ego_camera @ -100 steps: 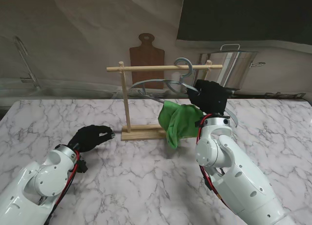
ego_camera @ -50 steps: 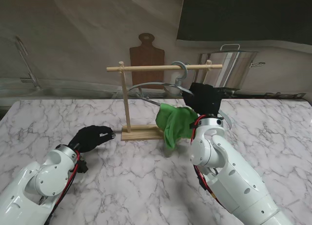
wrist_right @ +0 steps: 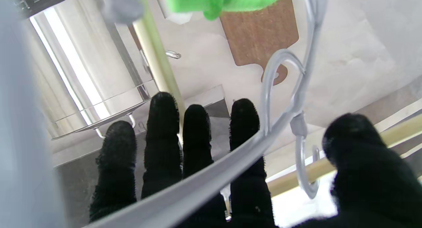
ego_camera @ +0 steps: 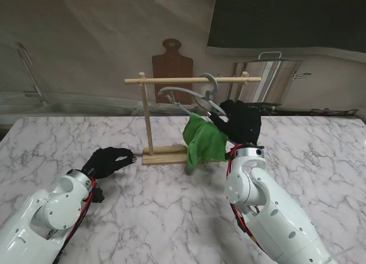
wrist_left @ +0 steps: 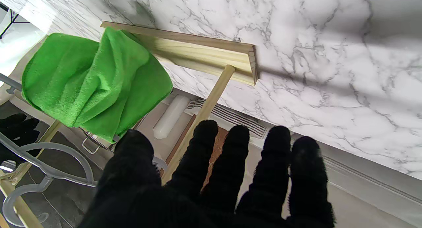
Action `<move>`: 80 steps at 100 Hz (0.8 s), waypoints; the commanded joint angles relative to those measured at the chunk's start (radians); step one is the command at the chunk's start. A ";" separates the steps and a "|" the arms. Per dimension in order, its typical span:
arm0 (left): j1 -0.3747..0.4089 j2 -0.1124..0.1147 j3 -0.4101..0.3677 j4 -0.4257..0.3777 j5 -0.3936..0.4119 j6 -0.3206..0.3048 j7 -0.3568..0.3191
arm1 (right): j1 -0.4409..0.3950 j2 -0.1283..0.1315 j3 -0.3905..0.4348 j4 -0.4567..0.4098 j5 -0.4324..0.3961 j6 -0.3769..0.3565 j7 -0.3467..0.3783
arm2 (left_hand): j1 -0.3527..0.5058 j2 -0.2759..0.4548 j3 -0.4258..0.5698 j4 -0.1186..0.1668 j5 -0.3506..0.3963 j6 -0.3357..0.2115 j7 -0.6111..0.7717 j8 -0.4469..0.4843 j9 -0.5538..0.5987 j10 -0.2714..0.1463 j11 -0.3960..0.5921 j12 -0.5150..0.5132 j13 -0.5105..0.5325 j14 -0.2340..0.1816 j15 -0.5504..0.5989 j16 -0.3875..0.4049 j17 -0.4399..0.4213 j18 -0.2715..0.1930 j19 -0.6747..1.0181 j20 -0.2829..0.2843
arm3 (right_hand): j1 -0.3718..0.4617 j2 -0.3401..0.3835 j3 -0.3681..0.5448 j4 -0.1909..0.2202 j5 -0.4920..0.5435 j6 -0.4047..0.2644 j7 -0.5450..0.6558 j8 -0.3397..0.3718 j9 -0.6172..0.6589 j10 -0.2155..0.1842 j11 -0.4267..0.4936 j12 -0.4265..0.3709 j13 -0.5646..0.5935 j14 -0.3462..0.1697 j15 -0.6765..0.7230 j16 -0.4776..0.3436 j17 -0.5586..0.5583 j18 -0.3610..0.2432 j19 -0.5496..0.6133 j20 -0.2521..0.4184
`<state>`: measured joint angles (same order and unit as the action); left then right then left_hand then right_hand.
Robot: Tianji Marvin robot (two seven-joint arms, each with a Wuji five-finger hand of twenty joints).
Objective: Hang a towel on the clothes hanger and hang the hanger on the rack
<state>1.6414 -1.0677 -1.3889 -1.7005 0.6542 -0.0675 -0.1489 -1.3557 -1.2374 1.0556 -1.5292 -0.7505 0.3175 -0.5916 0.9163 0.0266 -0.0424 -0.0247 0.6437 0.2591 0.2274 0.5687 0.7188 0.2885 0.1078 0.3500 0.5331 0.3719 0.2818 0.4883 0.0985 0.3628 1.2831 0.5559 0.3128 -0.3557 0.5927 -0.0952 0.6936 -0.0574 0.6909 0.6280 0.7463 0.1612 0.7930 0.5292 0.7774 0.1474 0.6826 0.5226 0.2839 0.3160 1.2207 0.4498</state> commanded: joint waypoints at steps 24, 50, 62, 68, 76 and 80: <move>-0.001 -0.006 0.008 0.008 0.008 0.010 0.014 | -0.075 0.020 0.104 -0.085 -0.037 -0.066 -0.043 | 0.016 0.070 0.002 0.003 -0.079 -0.003 -0.050 -0.018 -0.061 -0.011 -0.017 -0.009 -0.034 -0.014 -0.027 -0.018 -0.040 0.030 -0.639 -0.015 | -0.017 0.078 -0.098 0.035 -0.158 0.022 -0.043 -0.077 -0.240 -0.037 -0.123 -0.139 -0.231 -0.055 -0.232 -0.138 -0.167 -0.035 -0.178 -0.018; 0.007 -0.018 0.006 0.007 -0.055 -0.002 0.055 | -0.173 0.043 0.249 -0.114 -0.077 -0.238 -0.071 | 0.019 0.073 0.003 0.003 -0.104 0.003 -0.065 -0.035 -0.063 -0.011 -0.015 -0.009 -0.046 -0.014 -0.034 -0.020 -0.047 0.030 -0.676 -0.017 | -0.011 0.091 -0.108 0.039 -0.184 -0.003 -0.023 -0.080 -0.280 -0.072 -0.136 -0.169 -0.257 -0.083 -0.286 -0.169 -0.188 -0.040 -0.223 -0.030; 0.013 -0.024 0.006 -0.003 -0.130 -0.002 0.049 | -0.222 0.048 0.299 -0.143 -0.111 -0.284 -0.110 | 0.019 0.072 0.002 0.002 -0.091 0.007 -0.060 -0.036 -0.065 -0.004 -0.016 -0.009 -0.052 -0.009 -0.038 -0.022 -0.053 0.033 -0.694 -0.018 | -0.006 0.090 -0.101 0.040 -0.169 -0.003 -0.016 -0.087 -0.264 -0.075 -0.145 -0.181 -0.257 -0.084 -0.305 -0.180 -0.187 -0.041 -0.230 -0.030; 0.012 -0.024 0.008 -0.004 -0.135 -0.004 0.048 | -0.244 0.047 0.316 -0.165 -0.120 -0.309 -0.132 | 0.019 0.073 0.002 0.002 -0.091 0.006 -0.061 -0.038 -0.066 -0.005 -0.016 -0.010 -0.052 -0.011 -0.038 -0.022 -0.052 0.031 -0.701 -0.018 | -0.004 0.088 -0.097 0.040 -0.162 -0.006 -0.015 -0.090 -0.258 -0.080 -0.147 -0.183 -0.255 -0.087 -0.309 -0.182 -0.188 -0.044 -0.234 -0.032; 0.011 -0.023 0.011 -0.005 -0.131 -0.005 0.044 | -0.272 0.046 0.330 -0.205 -0.125 -0.345 -0.154 | 0.021 0.073 0.002 0.002 -0.091 0.005 -0.060 -0.039 -0.064 -0.006 -0.015 -0.010 -0.051 -0.011 -0.039 -0.023 -0.051 0.033 -0.709 -0.018 | -0.010 0.086 -0.084 0.039 -0.158 -0.007 -0.022 -0.103 -0.245 -0.086 -0.172 -0.198 -0.250 -0.086 -0.323 -0.191 -0.188 -0.041 -0.243 -0.034; 0.010 -0.023 0.012 -0.005 -0.131 -0.006 0.044 | -0.285 0.046 0.333 -0.227 -0.131 -0.368 -0.161 | 0.021 0.072 0.002 0.002 -0.090 0.006 -0.059 -0.040 -0.063 -0.006 -0.014 -0.009 -0.051 -0.011 -0.039 -0.023 -0.051 0.033 -0.711 -0.017 | -0.011 0.085 -0.080 0.039 -0.156 -0.008 -0.022 -0.105 -0.238 -0.089 -0.175 -0.200 -0.248 -0.091 -0.325 -0.193 -0.188 -0.041 -0.243 -0.034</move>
<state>1.6513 -1.0875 -1.3829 -1.7017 0.5245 -0.0682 -0.0881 -1.6235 -1.1930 1.3911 -1.7138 -0.8787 -0.0312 -0.7435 0.9165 0.0386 -0.0422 -0.0247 0.5749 0.2598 0.1775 0.5443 0.6776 0.2880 0.0971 0.3500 0.5056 0.3719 0.2538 0.4776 0.0654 0.3740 1.2831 0.5490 0.3142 -0.3061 0.4971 -0.0747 0.5540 -0.0441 0.6708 0.5424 0.4935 0.1000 0.6528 0.3411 0.5441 0.0949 0.3873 0.3456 0.1131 0.3136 0.9968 0.4278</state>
